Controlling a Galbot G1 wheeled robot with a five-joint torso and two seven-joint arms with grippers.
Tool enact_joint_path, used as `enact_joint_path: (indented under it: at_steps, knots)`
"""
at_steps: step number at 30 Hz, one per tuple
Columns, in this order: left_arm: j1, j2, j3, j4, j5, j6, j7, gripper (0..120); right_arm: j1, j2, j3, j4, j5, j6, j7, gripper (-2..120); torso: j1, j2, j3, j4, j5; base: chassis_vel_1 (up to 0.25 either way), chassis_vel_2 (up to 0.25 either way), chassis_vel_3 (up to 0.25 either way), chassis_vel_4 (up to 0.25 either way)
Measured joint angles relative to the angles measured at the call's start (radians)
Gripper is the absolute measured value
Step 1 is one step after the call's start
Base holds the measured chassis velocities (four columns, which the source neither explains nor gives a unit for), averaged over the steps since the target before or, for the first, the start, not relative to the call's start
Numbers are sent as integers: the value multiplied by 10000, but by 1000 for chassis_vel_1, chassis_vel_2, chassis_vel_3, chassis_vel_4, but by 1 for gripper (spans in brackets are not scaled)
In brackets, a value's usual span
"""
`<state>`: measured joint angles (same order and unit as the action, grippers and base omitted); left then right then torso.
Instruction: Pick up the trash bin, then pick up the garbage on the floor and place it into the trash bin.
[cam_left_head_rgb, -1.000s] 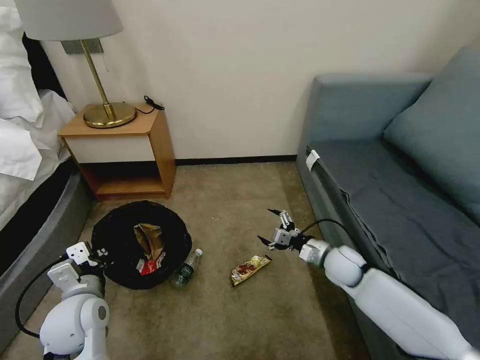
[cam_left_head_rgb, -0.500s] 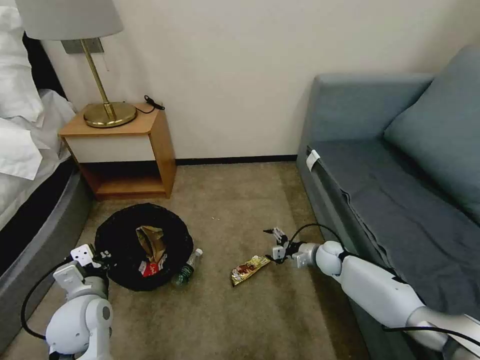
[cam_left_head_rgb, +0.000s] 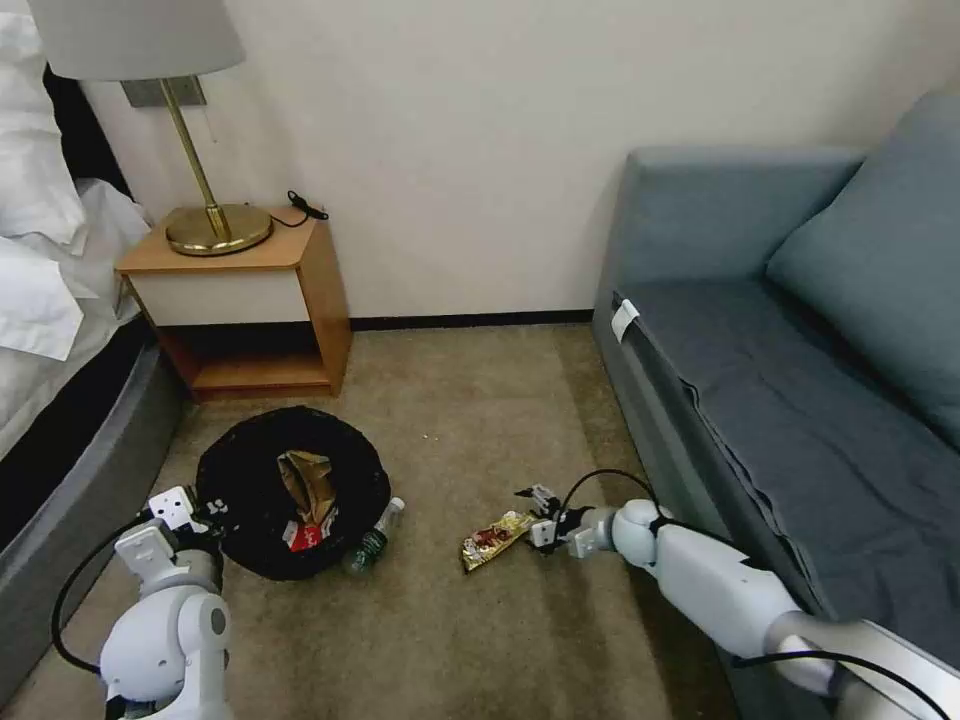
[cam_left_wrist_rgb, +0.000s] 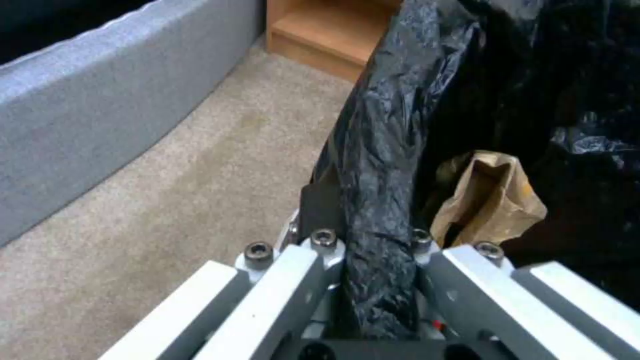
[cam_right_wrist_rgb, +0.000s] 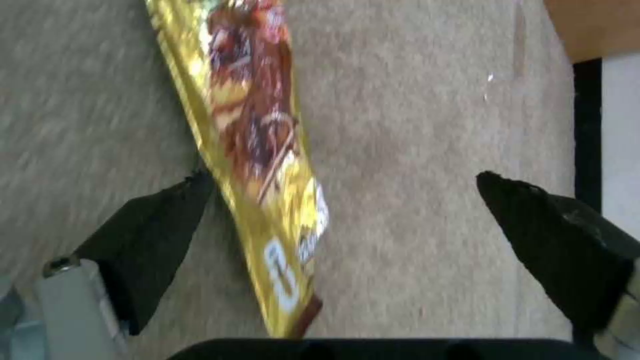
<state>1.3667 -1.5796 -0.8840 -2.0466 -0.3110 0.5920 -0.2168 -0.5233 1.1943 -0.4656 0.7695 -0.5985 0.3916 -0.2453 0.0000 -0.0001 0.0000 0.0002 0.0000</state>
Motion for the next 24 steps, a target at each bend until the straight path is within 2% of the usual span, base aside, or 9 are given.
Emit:
enact_joint_path:
  at_steps: [8, 22, 24]
  knots:
    - [152, 1, -74, -196, -35, -21, 4, 3, 125, 595, 29, -851, -93, 54, 87, 100, 0, 0, 0, -1, -1, 0, 0, 0, 0]
    - [216, -24, -64, -282, -37, -88, 12, 3, 96, 771, 72, -983, -64, 81, 195, 99, 0, 0, 0, -2, -1, 0, 0, 0, 0]
    - [224, -13, -64, -352, -60, -88, 14, 3, 84, 796, 73, -1029, -42, 77, 195, 93, 0, 1, 0, -3, 0, 0, 0, 0, 0]
